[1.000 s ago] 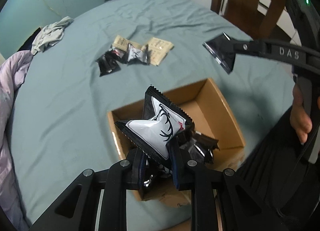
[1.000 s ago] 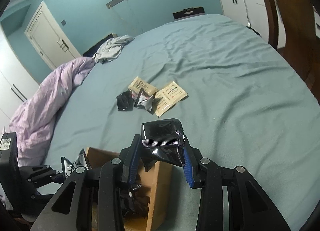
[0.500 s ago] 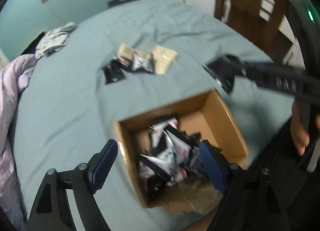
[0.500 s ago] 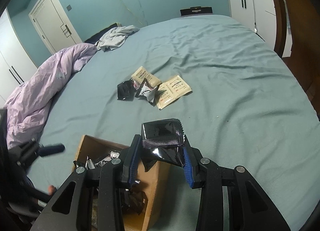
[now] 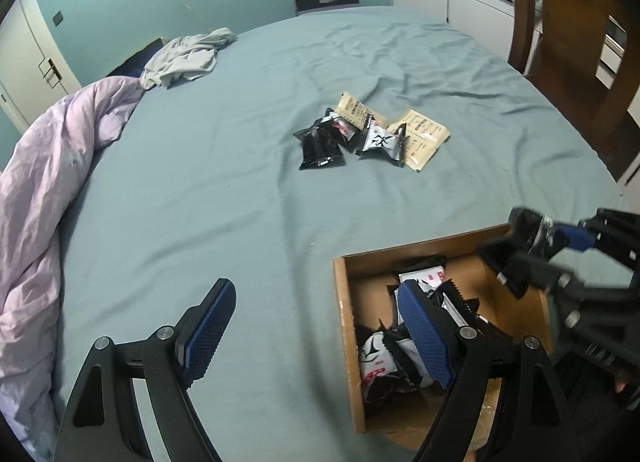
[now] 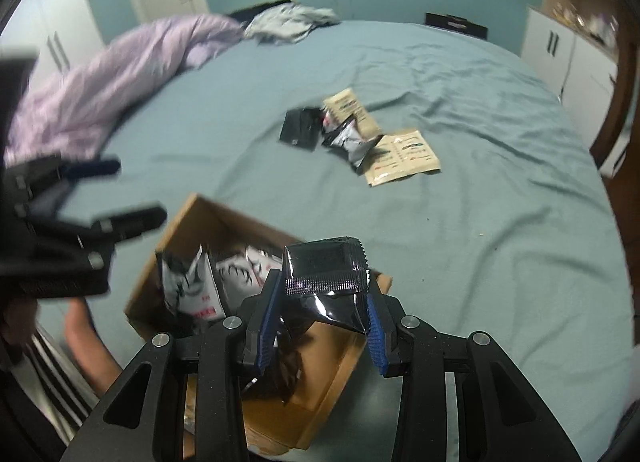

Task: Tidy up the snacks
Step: 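Lower both held packets into the cardboard box and open both tools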

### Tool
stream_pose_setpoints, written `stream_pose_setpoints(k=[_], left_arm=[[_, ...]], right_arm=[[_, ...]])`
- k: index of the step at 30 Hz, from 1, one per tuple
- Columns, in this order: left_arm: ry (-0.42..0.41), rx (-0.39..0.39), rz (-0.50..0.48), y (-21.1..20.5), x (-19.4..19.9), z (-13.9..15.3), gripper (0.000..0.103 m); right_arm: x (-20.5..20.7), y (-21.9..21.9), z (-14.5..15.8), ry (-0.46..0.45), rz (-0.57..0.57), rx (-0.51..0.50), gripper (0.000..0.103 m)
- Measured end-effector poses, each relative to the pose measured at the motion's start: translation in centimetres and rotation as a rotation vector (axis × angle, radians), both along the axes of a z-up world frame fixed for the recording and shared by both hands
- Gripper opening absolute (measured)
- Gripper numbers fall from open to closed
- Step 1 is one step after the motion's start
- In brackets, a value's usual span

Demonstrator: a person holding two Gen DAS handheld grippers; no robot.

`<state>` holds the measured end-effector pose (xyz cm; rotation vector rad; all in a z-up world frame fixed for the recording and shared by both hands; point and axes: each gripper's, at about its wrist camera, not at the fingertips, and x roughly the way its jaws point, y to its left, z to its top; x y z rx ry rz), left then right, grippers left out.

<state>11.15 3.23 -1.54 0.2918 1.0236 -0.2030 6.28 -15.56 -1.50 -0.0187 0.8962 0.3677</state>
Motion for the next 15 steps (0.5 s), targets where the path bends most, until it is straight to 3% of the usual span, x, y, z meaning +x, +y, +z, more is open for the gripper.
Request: stream_pose_setpoints(k=[9, 15], left_arm=[[0.007, -0.004, -0.003, -0.1, 0.1, 0.0, 0.084], [0.019, 0.006, 0.006, 0.0, 0.1, -0.3, 0.084]], right_arm=[[1.6, 3.4, -2.0, 0.121, 0.076, -0.148, 0.038], [1.5, 5.2, -2.4, 0.112, 0.099, -0.221, 0.038]])
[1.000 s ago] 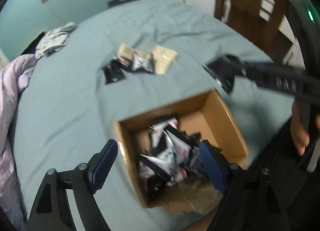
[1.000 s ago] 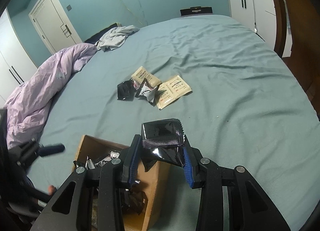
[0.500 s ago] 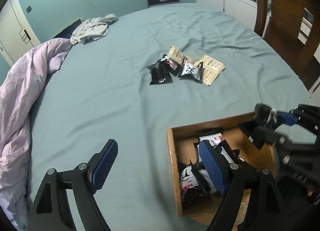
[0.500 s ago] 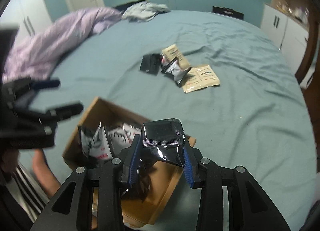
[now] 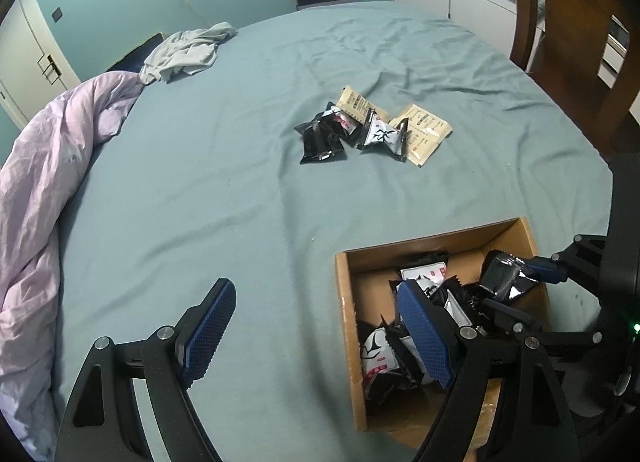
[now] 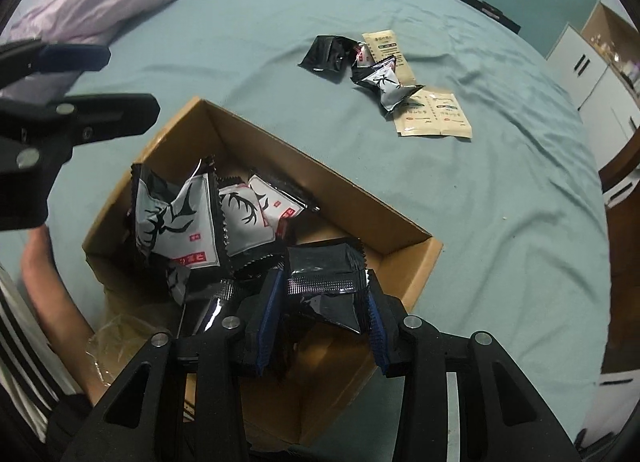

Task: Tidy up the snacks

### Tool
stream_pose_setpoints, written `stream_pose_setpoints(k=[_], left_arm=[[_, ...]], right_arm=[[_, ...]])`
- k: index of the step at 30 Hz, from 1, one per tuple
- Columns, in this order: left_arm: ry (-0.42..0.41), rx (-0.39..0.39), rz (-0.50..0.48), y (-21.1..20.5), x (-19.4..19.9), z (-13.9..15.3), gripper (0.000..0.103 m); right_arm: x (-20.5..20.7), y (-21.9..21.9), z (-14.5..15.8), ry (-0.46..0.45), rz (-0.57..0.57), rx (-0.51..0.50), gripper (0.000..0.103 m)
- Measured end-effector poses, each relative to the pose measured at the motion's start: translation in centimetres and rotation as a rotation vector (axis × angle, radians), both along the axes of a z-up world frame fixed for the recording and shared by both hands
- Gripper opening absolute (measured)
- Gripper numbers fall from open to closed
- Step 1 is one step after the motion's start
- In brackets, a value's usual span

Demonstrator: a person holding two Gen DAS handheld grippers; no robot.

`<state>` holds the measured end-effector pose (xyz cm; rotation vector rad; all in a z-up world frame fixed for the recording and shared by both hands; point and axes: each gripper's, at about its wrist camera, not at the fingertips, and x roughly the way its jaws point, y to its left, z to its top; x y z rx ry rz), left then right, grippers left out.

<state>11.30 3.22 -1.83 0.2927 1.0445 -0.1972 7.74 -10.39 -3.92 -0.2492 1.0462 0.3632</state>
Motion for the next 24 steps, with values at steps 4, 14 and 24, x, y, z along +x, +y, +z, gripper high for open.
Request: stream_pose_setpoints(k=[4, 14, 24], left_arm=[[0.001, -0.003, 0.009, 0.1, 0.0, 0.1, 0.084], [0.022, -0.044, 0.031, 0.8, 0.0, 0.4, 0.084], [0.073, -0.084, 0.050, 0.9, 0.7, 0.1, 0.084]], right_arm=[[-0.2, -0.5, 0.4, -0.010, -0.021, 0.029, 0.038], [-2.9, -5.4, 5.3, -0.266, -0.190, 0.227, 0.086], [2.1, -8.4, 3.9, -0.164, -0.320, 0.274, 0.086]])
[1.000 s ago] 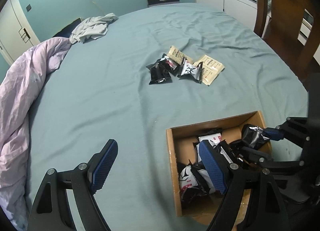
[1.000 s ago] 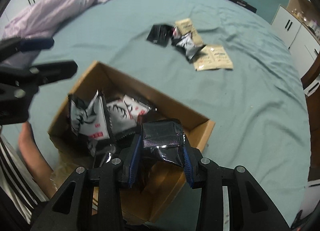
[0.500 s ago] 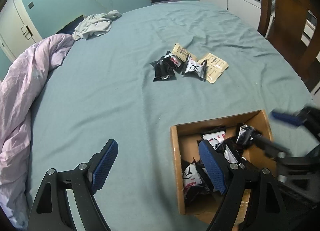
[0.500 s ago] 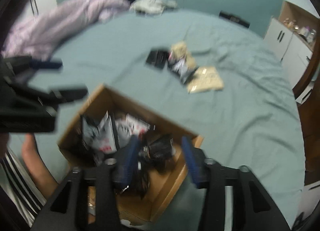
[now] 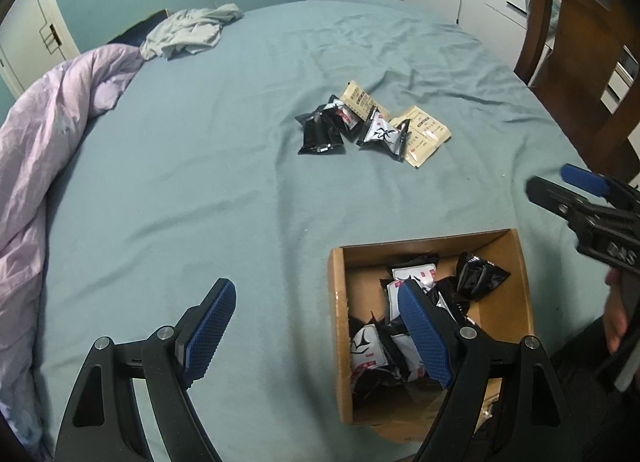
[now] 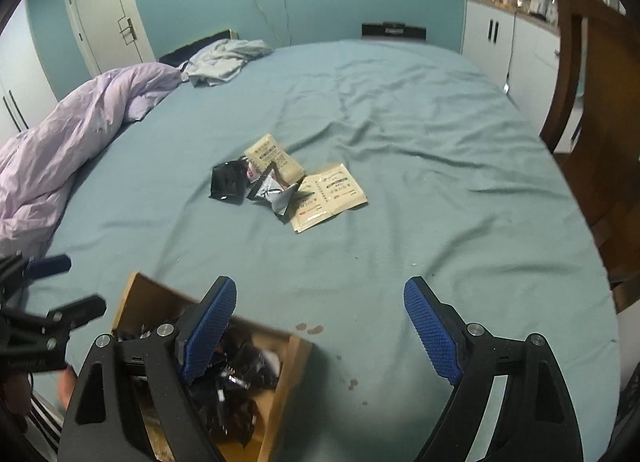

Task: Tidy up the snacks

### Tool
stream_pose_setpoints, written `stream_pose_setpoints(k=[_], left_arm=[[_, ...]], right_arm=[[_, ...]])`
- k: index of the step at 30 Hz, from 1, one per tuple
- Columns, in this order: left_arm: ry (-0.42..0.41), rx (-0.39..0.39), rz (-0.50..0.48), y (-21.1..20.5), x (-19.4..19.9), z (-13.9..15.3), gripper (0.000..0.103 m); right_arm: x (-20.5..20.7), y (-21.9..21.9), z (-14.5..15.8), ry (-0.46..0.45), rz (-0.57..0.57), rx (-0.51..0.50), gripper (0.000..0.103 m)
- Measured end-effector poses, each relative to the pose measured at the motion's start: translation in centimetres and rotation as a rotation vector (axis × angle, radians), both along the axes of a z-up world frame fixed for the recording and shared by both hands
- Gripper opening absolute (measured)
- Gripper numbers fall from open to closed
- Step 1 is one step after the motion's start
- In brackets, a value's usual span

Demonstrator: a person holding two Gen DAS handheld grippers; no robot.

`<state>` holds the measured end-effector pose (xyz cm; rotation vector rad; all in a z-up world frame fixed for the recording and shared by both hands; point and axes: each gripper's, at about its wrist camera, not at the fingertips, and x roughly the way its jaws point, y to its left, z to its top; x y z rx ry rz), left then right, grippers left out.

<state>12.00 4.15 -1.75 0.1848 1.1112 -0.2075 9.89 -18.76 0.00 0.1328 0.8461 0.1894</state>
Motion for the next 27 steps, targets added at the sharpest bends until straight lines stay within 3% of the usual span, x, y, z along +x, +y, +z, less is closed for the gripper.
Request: stream_pose_setpoints(k=[5, 11, 15, 22, 27], left_arm=[[0.030, -0.020, 0.002, -0.2, 0.6, -0.3, 0.084], [0.048, -0.027, -0.011, -0.5, 0.9, -0.6, 0.084], [0.052, -0.036, -0.028, -0.7, 1.1, -0.6, 0.084], [0.088, -0.057, -0.034, -0.6, 1.9, -1.4, 0.084], [0.095, -0.072, -0.022, -0.5, 2.5, -1.5, 0.084]], right_arm=[[5.4, -0.1, -2.3, 0.106, 0.017, -0.030, 0.086], [11.2, -0.4, -4.2, 0.129, 0.007, 0.017, 0.086], [15.0, 0.7, -6.8, 0.174, 0.057, 0.008, 0.086], [19.4, 5.0, -9.9, 0.140, 0.171, -0.222, 0.087], [21.0, 5.8, -10.4, 0.102, 0.195, -0.197, 0.091]])
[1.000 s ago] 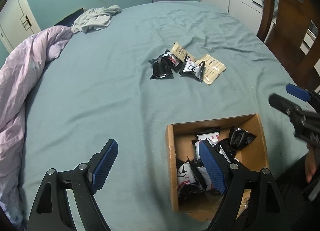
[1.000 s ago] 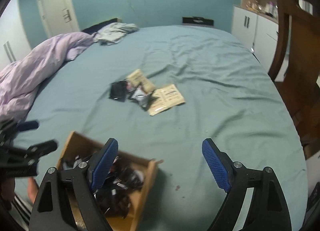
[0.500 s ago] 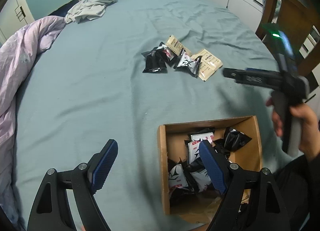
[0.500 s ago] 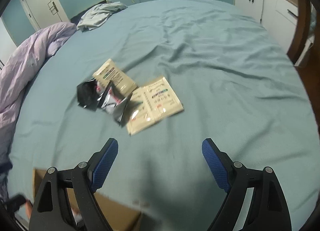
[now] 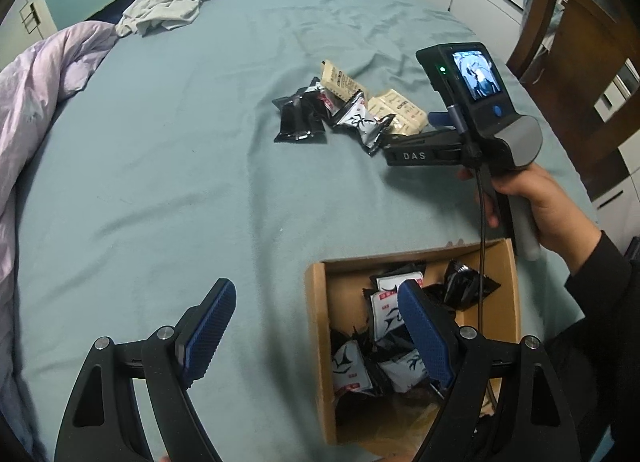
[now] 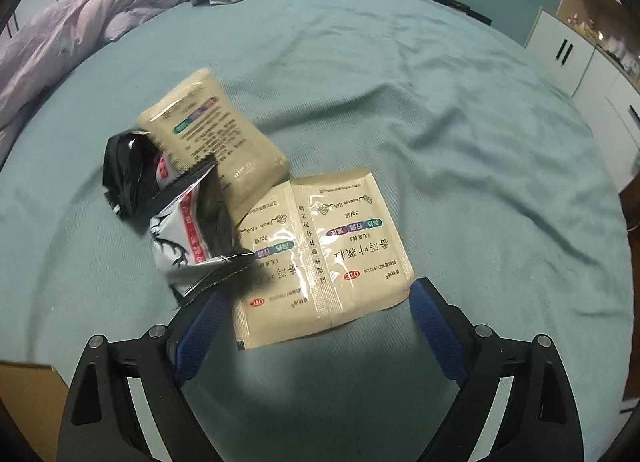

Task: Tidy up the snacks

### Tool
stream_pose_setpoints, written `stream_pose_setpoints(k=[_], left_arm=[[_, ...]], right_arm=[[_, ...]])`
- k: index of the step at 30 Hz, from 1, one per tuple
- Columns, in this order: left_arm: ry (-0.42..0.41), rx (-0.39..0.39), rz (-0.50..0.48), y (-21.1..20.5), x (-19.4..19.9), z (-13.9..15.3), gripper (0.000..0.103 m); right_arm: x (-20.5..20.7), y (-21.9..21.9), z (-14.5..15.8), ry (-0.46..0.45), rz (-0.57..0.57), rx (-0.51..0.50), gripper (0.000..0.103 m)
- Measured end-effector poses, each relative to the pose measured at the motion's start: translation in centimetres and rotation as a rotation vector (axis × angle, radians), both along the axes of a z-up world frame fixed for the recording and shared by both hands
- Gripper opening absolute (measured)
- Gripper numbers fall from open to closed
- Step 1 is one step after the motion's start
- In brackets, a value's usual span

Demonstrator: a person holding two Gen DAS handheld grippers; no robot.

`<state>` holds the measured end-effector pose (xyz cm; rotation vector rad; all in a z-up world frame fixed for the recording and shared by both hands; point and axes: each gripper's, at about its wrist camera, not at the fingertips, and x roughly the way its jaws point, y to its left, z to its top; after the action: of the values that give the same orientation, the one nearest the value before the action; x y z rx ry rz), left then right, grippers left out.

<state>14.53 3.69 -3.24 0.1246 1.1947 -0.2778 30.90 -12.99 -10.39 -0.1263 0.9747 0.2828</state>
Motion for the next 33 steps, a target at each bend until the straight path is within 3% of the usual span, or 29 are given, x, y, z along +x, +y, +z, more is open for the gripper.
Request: stream_pose_setpoints(k=[3, 5, 10, 11, 13, 16, 21, 28, 33], left_arm=[[-0.003, 0.002, 0.011, 0.2, 0.3, -0.1, 0.084], [-0.004, 0.005, 0.020, 0.4, 0.3, -0.2, 0.084], [-0.018, 0.021, 0.041, 0.7, 0.4, -0.3, 0.084], [-0.025, 0.028, 0.046, 0.8, 0.3, -0.2, 0.084], [-0.038, 0.039, 0.053, 0.9, 0.3, -0.2, 0.084], [-0.070, 0.064, 0.059, 1.1, 0.2, 0.0, 0.084], [-0.122, 0.119, 0.082, 1.5, 0.4, 0.1, 0.084], [-0.149, 0.121, 0.122, 2.5, 0.4, 0.5, 0.084], [-0.122, 0.065, 0.126, 2.9, 1.3, 0.3, 0.084]], right_arm=[[0.5, 0.3, -0.2, -0.015, -0.002, 0.008, 0.091], [0.5, 0.4, -0.1, -0.033, -0.001, 0.018, 0.082], [-0.8, 0.0, 1.5, -0.077, 0.007, 0.006, 0.035], [-1.0, -0.1, 1.9, -0.088, 0.005, 0.011, 0.032], [-1.8, -0.4, 2.7, -0.123, 0.001, 0.036, 0.016], [-3.3, -0.9, 3.9, -0.157, 0.008, 0.088, 0.004], [-6.4, -2.0, 6.0, -0.176, 0.041, 0.215, 0.000], [-10.8, -3.8, 8.6, -0.193, 0.017, 0.250, 0.000], [-15.6, -6.3, 11.2, -0.228, -0.030, 0.289, 0.000]])
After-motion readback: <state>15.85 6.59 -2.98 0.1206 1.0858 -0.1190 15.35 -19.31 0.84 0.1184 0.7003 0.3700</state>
